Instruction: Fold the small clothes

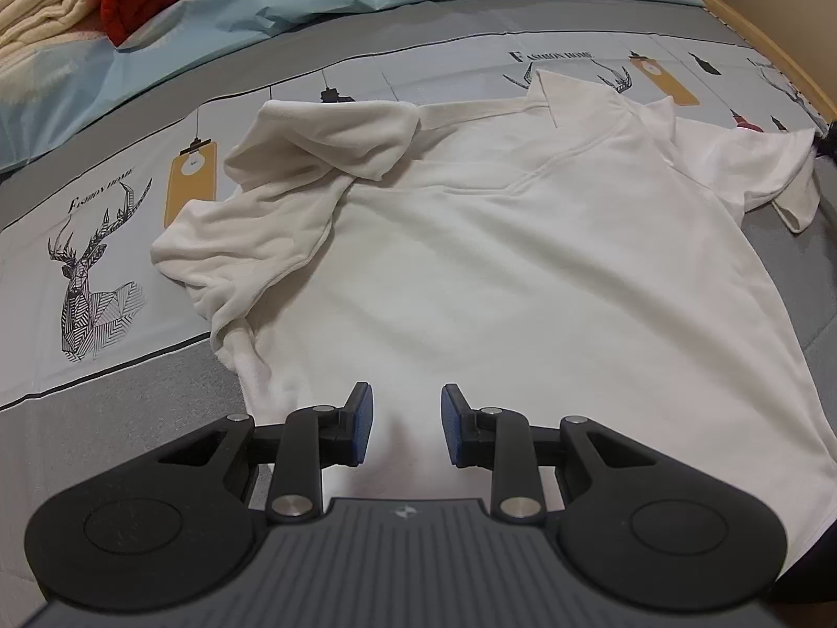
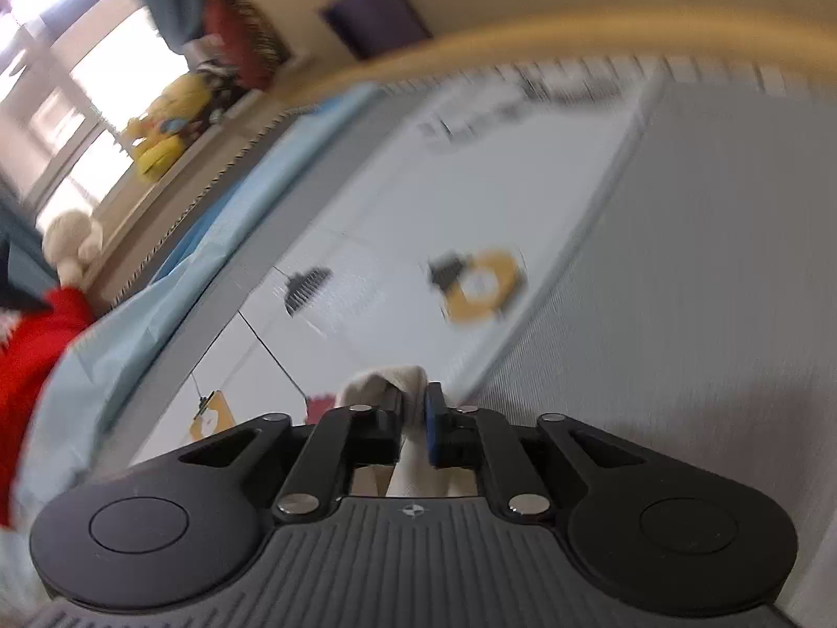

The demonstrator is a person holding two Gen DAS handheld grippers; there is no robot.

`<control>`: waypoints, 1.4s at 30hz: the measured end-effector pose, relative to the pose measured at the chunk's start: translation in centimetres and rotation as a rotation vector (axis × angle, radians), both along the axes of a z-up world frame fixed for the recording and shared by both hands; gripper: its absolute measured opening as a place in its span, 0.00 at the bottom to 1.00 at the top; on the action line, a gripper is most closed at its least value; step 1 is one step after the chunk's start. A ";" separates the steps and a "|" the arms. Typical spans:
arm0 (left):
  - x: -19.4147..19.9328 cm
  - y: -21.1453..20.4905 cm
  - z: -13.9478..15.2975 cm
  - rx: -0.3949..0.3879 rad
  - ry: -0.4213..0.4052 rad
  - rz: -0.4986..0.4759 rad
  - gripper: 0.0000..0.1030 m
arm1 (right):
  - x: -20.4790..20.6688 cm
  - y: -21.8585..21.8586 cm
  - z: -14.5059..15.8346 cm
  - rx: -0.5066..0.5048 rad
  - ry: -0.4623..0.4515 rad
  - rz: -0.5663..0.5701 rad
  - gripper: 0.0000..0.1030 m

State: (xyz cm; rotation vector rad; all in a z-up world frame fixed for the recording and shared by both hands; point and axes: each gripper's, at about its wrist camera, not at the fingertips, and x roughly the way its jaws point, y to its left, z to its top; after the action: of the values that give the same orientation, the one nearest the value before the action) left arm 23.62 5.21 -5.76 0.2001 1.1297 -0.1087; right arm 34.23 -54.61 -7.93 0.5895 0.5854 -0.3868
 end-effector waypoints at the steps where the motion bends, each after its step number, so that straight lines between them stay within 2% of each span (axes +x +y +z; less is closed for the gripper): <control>1: 0.0 0.0 0.0 0.000 -0.001 -0.001 0.31 | -0.2 0.7 1.7 -0.072 -0.049 0.034 0.05; 4: 0.0 0.1 0.1 -0.001 -0.005 0.004 0.31 | -1.7 4.4 6.7 -0.397 -0.246 0.232 0.05; 5: -0.1 0.2 0.2 -0.002 -0.006 0.006 0.31 | -2.2 5.7 7.6 -0.490 -0.265 0.290 0.05; 6: -0.1 0.3 0.2 -0.003 -0.007 0.006 0.31 | -2.5 6.1 7.8 -0.521 -0.252 0.319 0.05; 7: -0.1 0.3 0.3 -0.004 -0.009 0.006 0.31 | -2.3 5.9 7.5 -0.504 -0.210 0.335 0.06; 8: -0.1 0.4 0.4 -0.006 -0.011 0.006 0.31 | -1.8 5.3 6.4 -0.462 -0.118 0.347 0.06; 10: -0.1 0.4 0.6 -0.011 -0.014 0.007 0.31 | -0.6 3.7 3.0 -0.404 0.132 0.323 0.07; 12: -0.3 0.3 0.7 -0.017 -0.018 0.003 0.31 | -0.2 1.6 -0.6 -0.306 0.411 0.310 0.07; 13: -0.3 0.3 0.8 -0.019 -0.019 -0.001 0.31 | -0.6 0.4 -1.7 -0.251 0.470 0.286 0.07; 14: -0.4 0.2 0.8 -0.020 -0.020 -0.004 0.31 | -1.3 -1.0 -2.0 -0.194 0.474 0.235 0.10; 16: -0.4 0.3 0.9 -0.018 -0.020 -0.005 0.31 | -2.5 -3.4 -1.5 -0.096 0.429 0.120 0.19; 21: -0.3 0.2 1.1 -0.028 -0.027 0.002 0.31 | -6.2 -7.6 0.3 0.158 0.166 -0.173 0.20; 23: -0.3 0.1 1.0 -0.023 -0.025 -0.010 0.31 | -7.3 -8.5 1.0 0.194 0.076 -0.251 0.21; 25: -0.3 0.0 0.9 -0.017 -0.023 -0.012 0.31 | -7.9 -8.7 1.6 0.189 0.020 -0.297 0.22; 26: -0.3 0.0 0.9 -0.017 -0.022 -0.009 0.31 | -8.2 -8.8 1.7 0.196 0.009 -0.308 0.22; 28: -0.2 0.2 0.9 -0.019 -0.023 -0.003 0.31 | -8.3 -8.6 1.6 0.272 -0.003 -0.306 0.24; 31: -0.2 0.2 0.9 -0.013 -0.022 -0.001 0.31 | -9.0 -8.1 0.1 0.481 -0.011 -0.304 0.25; 33: -0.2 -0.1 0.8 -0.011 -0.021 -0.005 0.31 | -9.1 -7.1 -1.1 0.592 -0.008 -0.315 0.33; 34: -0.2 -0.1 0.8 -0.011 -0.021 -0.007 0.31 | -8.9 -6.9 -1.7 0.630 -0.012 -0.324 0.36; 37: -0.2 -0.3 0.7 -0.007 -0.021 -0.017 0.31 | -8.4 -6.2 -2.8 0.679 -0.016 -0.341 0.36; 39: -0.2 -0.4 0.6 -0.004 -0.019 -0.018 0.31 | -8.0 -6.4 -3.6 0.688 -0.024 -0.382 0.36; 40: -0.2 -0.4 0.6 -0.002 -0.019 -0.017 0.31 | -7.6 -6.6 -4.0 0.685 -0.022 -0.398 0.31; 41: -0.2 -0.4 0.6 -0.002 -0.019 -0.018 0.31 | -7.4 -6.7 -4.1 0.663 -0.017 -0.421 0.10; 42: -0.2 -0.4 0.6 -0.002 -0.020 -0.018 0.31 | -7.0 -6.7 -4.0 0.626 -0.017 -0.421 0.03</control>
State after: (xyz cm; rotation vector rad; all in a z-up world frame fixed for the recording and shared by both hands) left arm 23.47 4.79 -5.16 0.2091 1.1083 -0.1242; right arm 27.28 -61.29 -11.95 1.3275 0.5631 -0.5968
